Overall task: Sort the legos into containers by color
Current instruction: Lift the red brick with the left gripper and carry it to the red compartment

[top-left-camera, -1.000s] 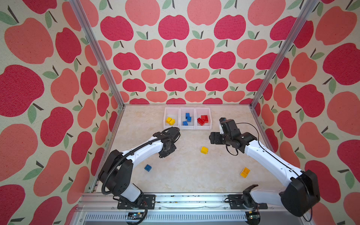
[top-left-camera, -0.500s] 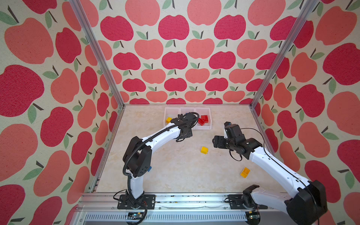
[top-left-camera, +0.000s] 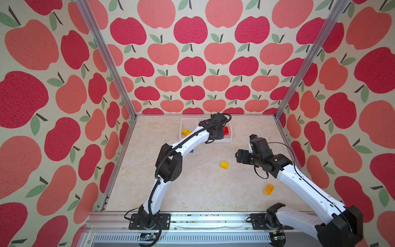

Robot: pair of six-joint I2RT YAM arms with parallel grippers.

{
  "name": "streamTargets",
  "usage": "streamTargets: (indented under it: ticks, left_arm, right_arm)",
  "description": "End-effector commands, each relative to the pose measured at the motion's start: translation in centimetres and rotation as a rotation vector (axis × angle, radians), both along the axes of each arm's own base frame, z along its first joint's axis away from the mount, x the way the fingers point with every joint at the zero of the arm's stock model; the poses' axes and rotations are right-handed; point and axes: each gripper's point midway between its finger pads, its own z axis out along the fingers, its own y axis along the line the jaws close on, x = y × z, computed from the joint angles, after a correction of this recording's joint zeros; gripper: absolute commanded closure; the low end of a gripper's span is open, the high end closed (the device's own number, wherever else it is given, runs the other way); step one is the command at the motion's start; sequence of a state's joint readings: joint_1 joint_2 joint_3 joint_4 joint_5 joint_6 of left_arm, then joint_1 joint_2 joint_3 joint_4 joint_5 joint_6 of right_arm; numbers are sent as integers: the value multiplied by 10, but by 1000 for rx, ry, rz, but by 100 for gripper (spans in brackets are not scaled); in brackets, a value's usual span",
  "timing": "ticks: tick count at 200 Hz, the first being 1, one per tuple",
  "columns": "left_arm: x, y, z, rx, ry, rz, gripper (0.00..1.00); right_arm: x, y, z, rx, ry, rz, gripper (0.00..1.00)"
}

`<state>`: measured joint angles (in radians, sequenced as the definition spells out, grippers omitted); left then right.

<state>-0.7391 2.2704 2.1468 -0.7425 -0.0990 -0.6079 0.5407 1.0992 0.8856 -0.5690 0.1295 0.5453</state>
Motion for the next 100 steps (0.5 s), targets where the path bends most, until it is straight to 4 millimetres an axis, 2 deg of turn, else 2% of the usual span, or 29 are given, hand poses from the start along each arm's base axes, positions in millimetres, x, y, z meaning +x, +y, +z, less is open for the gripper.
streamTargets:
  ticks: [1,48,100]
  left_arm:
    - [12,-15,-3,-45,-1,-49,77]
    - [35,-29,-15,-95,2,-64,78]
    - [53,-31,-38,-126,22,-57,78]
  right_arm:
    - [-5,-8,-4,-8,18,-30,14]
    - [-7,-11,-1,-16,21,-34,14]
    - [-8,-13,-1,-17,26,-38,14]
